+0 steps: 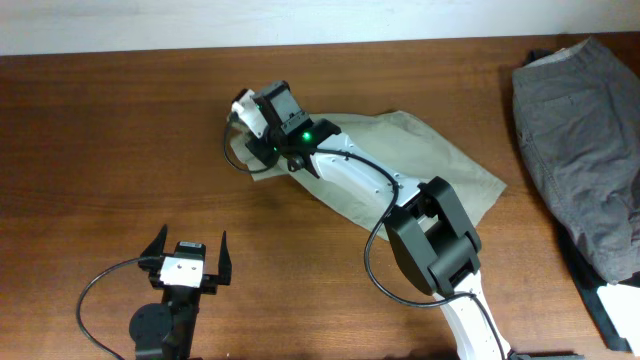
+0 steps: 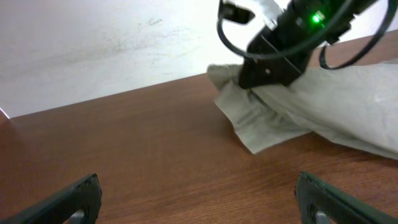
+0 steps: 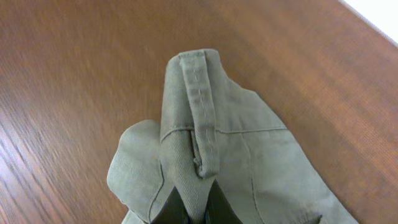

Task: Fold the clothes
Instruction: 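Drag the trousers leftward and lay them flat on the table center, then grasp the trousers' right corner with the right gripper and pull to straighten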

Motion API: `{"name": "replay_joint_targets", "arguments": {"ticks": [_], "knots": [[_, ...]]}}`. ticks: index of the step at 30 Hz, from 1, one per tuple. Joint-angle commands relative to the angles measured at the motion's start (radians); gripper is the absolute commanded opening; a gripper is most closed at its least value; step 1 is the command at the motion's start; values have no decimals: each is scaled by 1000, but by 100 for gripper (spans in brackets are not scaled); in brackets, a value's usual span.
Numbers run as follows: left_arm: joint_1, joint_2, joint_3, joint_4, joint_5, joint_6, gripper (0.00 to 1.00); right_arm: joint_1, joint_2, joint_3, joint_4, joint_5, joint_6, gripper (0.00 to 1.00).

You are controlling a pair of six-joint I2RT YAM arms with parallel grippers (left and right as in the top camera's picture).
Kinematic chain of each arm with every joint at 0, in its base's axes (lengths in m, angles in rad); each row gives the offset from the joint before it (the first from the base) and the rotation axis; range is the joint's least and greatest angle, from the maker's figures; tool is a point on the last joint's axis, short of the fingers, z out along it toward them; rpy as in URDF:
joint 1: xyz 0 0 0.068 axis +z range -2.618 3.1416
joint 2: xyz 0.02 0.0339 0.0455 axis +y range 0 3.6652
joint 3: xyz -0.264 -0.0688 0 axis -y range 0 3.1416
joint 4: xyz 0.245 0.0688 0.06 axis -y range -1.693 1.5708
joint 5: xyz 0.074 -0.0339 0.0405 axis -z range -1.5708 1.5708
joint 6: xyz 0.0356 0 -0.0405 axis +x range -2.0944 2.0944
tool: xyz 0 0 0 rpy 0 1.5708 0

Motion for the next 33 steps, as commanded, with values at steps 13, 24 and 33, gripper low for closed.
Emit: {"name": "replay_joint_targets", "arguments": {"ticks": [13,24,33], "knots": [[-4,-5,-5,-2,3,9,99,50,-40,414,-334,-367,13,99],[-4,-5,-5,-2,3,9,99,-602,-295,305,-1198,199,537,99],[-4,-5,-5,-1,3,9,99,-627,-295,-322,-817,-20,377,100]]}}
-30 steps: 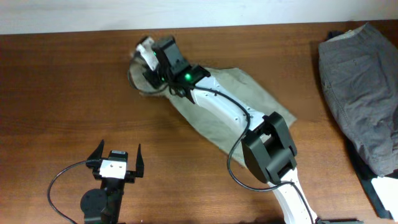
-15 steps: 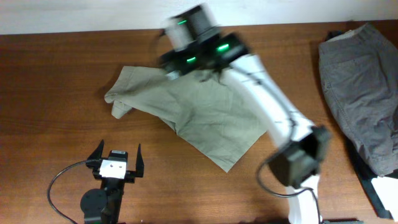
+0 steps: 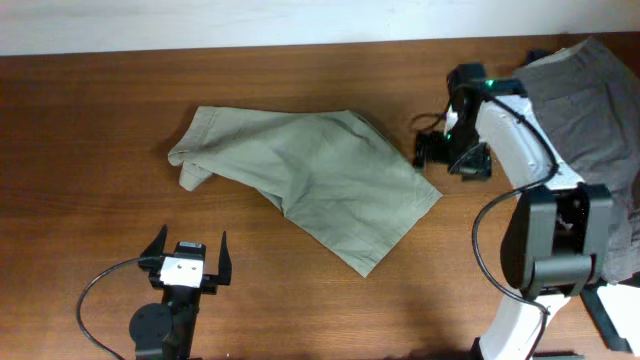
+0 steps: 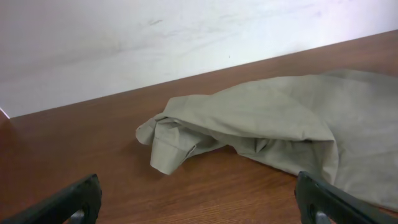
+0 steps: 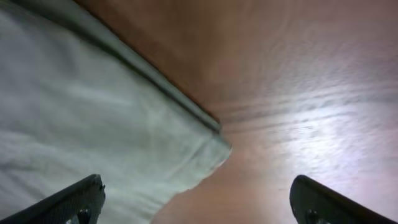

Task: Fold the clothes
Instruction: 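Grasp the trousers' right corner with the right gripper and pull to straighten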

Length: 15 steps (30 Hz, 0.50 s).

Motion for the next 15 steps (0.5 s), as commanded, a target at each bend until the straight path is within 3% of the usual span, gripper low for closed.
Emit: {"name": "replay_joint_targets", "arguments": {"ticks": [1,9,11,12,15], "knots": [[-4,-5,-5,-2,3,9,99,3,-8,-107,88,-104,-98,98],[-4,-5,-5,-2,3,9,99,3,-8,-288,358,-161,-172,94],[-4,-5,-5,-2,3,9,99,4,-8,-290,372,-170,-177,87],[-4,-5,-5,-1,3,9,99,4,-8,-290,377,-202,-179,74],[-4,-5,-5,-2,3,9,99,5,-8,-290,370,-272,-179,19]]}}
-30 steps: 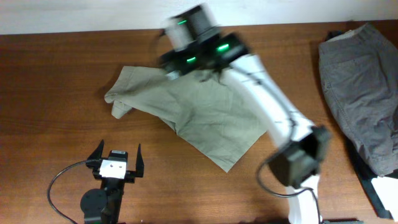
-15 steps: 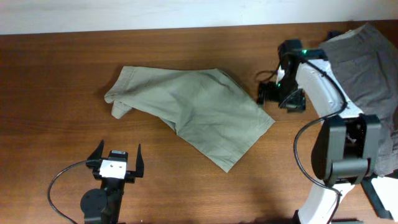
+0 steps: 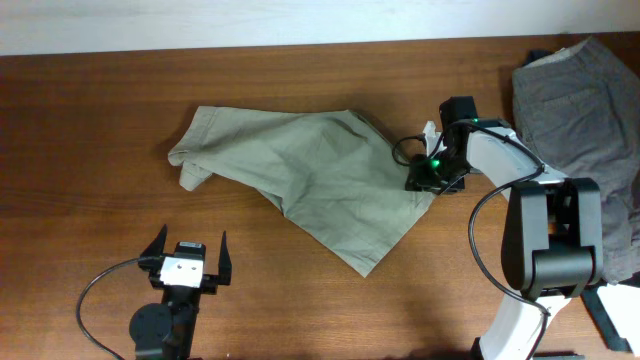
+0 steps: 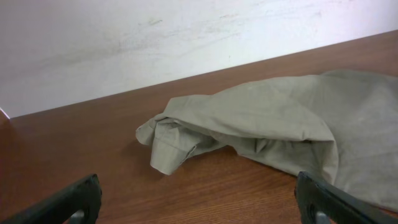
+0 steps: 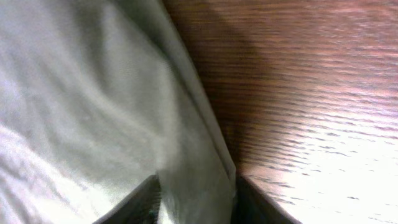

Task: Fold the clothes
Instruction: 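Grasp the trousers' right corner with the right gripper and pull to straighten, then move the left gripper to grasp the trousers' left end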

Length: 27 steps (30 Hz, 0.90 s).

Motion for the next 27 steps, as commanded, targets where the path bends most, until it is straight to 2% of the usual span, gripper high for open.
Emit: {"name": "replay_joint_targets", "arguments": {"ticks": [1,4,6,9,10,11,13,15,16,18,19,20,21,22,25,26,27], "knots": [[-4,-5,-5,-2,3,10,99,5,-2,-9,-3,-62,-2,4],[-4,-5,-5,-2,3,10,99,-17,-2,82,-43,3,3,4],[-4,-5,-5,-2,3,9,99,-33,-2,256,-151,165,19,4],[-4,-5,-5,-2,3,9,99,-34,-2,627,-300,561,117,4],[-4,-5,-5,-2,3,10,99,-34,-2,747,-316,634,124,42],[-4,-5,-5,-2,3,10,99,-34,-2,819,-325,623,124,99],[-4,-5,-5,-2,3,10,99,-34,-2,856,-381,541,125,99],[-4,-5,-5,-2,3,10,99,-34,-2,856,-459,509,203,99],[-4,-5,-5,-2,3,10,99,-33,-2,856,-478,407,201,99],[-4,-5,-5,-2,3,10,99,-7,-2,834,-486,225,100,99],[-4,-5,-5,-2,3,10,99,36,-1,811,-488,174,19,95],[-4,-5,-5,-2,3,10,99,60,-1,795,-491,174,8,69],[-4,-5,-5,-2,3,9,99,91,-1,770,-499,174,14,9],[-4,-5,-5,-2,3,9,99,129,-1,750,-534,160,40,4],[-4,-5,-5,-2,3,10,99,184,-70,750,-603,141,64,4],[-4,-5,-5,-2,3,10,99,201,-138,750,-594,166,87,4],[-4,-5,-5,-2,3,10,99,230,-219,747,-601,274,101,4]]}}
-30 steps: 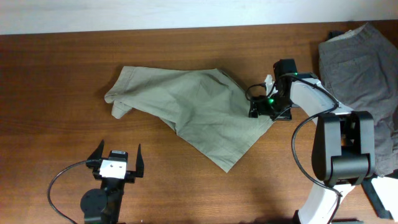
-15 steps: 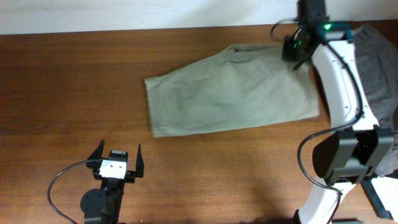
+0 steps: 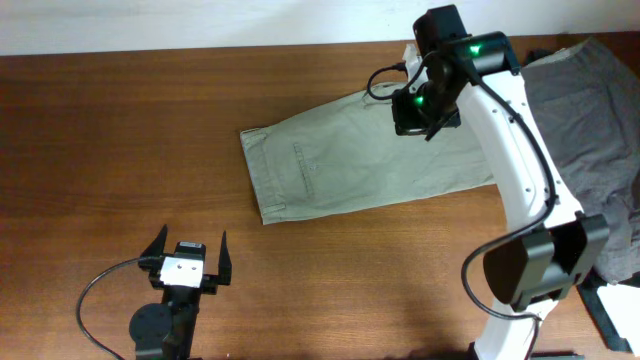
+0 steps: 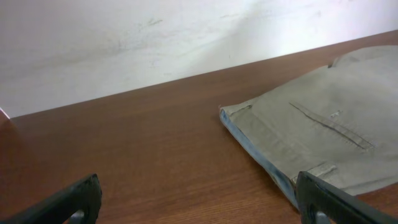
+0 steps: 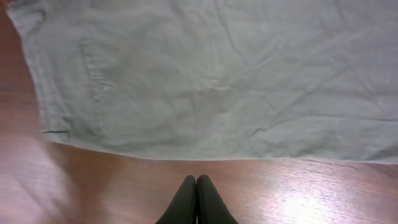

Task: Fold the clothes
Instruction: 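Move the left gripper to grasp the trousers' left end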

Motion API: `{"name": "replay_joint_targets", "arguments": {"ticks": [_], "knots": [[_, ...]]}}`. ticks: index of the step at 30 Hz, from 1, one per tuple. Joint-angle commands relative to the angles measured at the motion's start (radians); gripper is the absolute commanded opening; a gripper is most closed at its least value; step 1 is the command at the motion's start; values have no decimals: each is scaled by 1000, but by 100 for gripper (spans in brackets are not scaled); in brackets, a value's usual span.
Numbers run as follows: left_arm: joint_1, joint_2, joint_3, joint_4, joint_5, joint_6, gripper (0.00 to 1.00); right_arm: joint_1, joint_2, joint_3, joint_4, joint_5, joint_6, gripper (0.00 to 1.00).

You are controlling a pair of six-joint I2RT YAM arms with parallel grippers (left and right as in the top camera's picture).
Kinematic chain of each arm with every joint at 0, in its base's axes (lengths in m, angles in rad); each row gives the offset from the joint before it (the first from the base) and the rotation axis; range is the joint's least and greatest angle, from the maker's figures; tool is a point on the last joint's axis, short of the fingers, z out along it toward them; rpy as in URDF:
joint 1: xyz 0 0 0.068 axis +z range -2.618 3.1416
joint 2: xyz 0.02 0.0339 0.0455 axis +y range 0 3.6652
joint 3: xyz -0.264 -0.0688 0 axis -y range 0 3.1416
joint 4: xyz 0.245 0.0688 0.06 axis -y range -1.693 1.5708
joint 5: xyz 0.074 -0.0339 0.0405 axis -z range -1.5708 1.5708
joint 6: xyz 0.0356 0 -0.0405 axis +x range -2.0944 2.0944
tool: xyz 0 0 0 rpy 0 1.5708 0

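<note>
The khaki shorts [image 3: 370, 155] lie spread flat in the middle of the table, waistband to the left, with a back pocket showing. In the right wrist view the shorts [image 5: 205, 81] fill the upper frame. My right gripper [image 3: 418, 112] hangs above their far right part, shut with nothing between its fingers [image 5: 196, 182]. My left gripper [image 3: 188, 258] rests open near the table's front left, and its fingertips [image 4: 74, 199] frame bare wood. From there the shorts [image 4: 317, 140] show their waistband edge to the right.
A pile of grey clothes [image 3: 585, 120] lies at the table's right end. A black-edged thing [image 3: 605, 305] sits at the front right corner. A white wall [image 4: 155, 43] runs behind the table. Bare wood [image 3: 110, 140] lies left of the shorts.
The right gripper was down at the right hem of the crumpled shorts. Now it is raised over them, shut and empty, and the shorts lie flat and further right. The left arm has not moved.
First my right gripper was shut on the waistband at the left end of the bunched shorts. Then it was open by their right edge, the left end lying crumpled. Then it sat at the right hem. Now the shorts are flat and released.
</note>
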Motion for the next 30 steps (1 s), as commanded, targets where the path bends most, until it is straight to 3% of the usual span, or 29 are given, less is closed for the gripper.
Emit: {"name": "replay_joint_targets", "arguments": {"ticks": [1,9,11,12,13,14,16,18,22,24,26,28,30], "knots": [[-4,-5,-5,-2,3,9,99,56,-240,-30,-11,143,40,4],[-4,-5,-5,-1,0,9,99,60,-589,-761,304,49,139,4],[-4,-5,-5,6,6,8,99,60,-594,-776,287,50,143,4],[-4,-5,-5,13,89,-1,99,60,-604,-776,285,55,161,4],[-4,-5,-5,60,269,-42,99,59,-643,-775,282,111,206,4],[-4,-5,-1,103,329,-57,99,59,-697,-775,284,179,240,4],[-4,21,56,81,327,-59,99,59,-791,-775,283,226,246,4],[-4,204,218,29,326,-58,99,58,-885,-775,283,242,247,4],[-17,750,667,-140,288,-58,99,58,-982,-775,271,291,266,4],[-129,1053,965,-342,137,-58,99,58,-988,-775,252,298,266,4],[-249,1268,1146,-448,72,-58,99,58,-988,-775,228,303,265,4],[-286,1384,1166,-419,106,-59,99,58,-988,-775,211,314,266,4],[-300,1469,1166,-425,267,-58,99,58,-988,-775,201,318,265,4]]}}
